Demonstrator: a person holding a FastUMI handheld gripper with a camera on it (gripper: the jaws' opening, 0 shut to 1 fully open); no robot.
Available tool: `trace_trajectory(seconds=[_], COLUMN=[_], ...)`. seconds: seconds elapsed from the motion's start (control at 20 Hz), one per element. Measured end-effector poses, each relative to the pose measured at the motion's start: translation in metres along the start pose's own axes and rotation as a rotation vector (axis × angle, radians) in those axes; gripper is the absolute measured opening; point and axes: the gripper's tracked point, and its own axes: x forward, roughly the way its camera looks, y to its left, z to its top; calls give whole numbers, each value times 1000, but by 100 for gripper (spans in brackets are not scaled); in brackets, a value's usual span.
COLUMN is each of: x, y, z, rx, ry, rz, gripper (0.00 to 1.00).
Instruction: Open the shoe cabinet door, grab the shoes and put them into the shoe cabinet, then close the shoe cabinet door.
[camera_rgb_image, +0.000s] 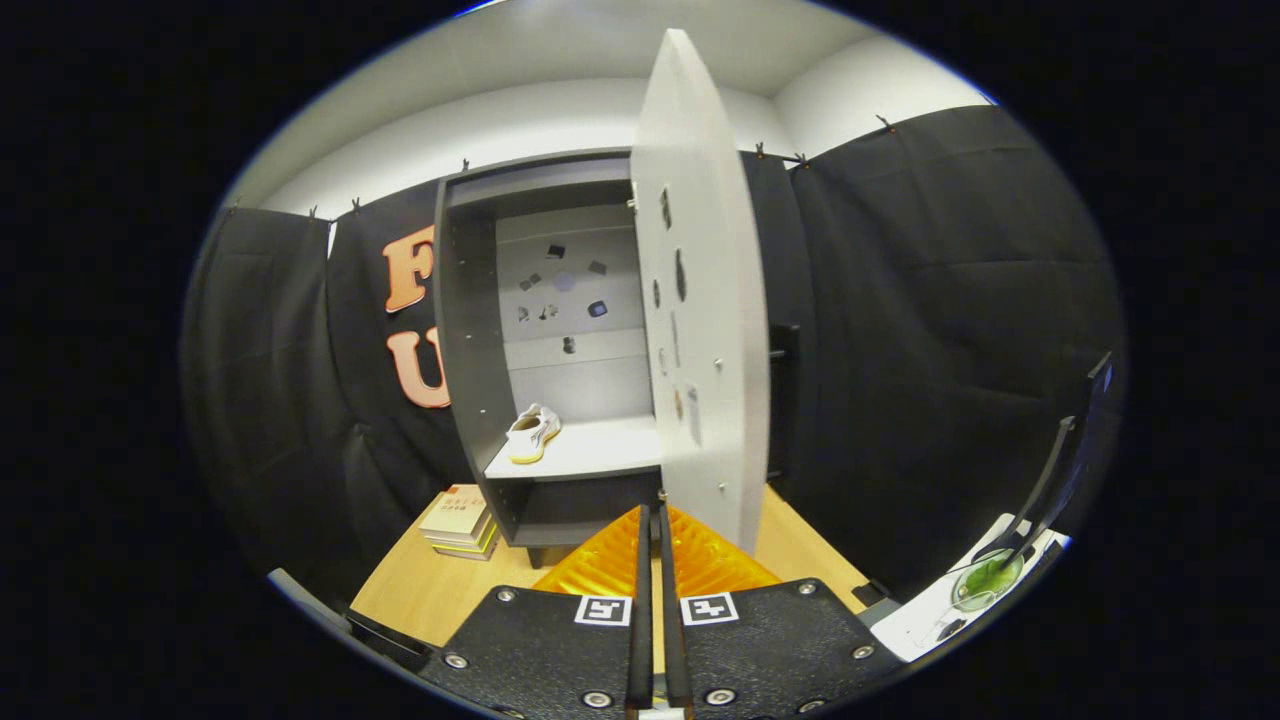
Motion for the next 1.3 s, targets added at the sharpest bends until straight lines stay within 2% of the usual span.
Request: trace_trajectory(seconds=[0.2,0.25,0.3,0.55,0.8,1.3], x=[15,22,28,64,109,201], y=[47,60,72,114,127,138], z=[-47,-62,-82,-174,-268,-392], rx=[17,21,27,56,65,144], ry=[76,97,137,308,482,699], rz=[67,87,103,175,209,232], gripper=[9,16,19,22,24,27])
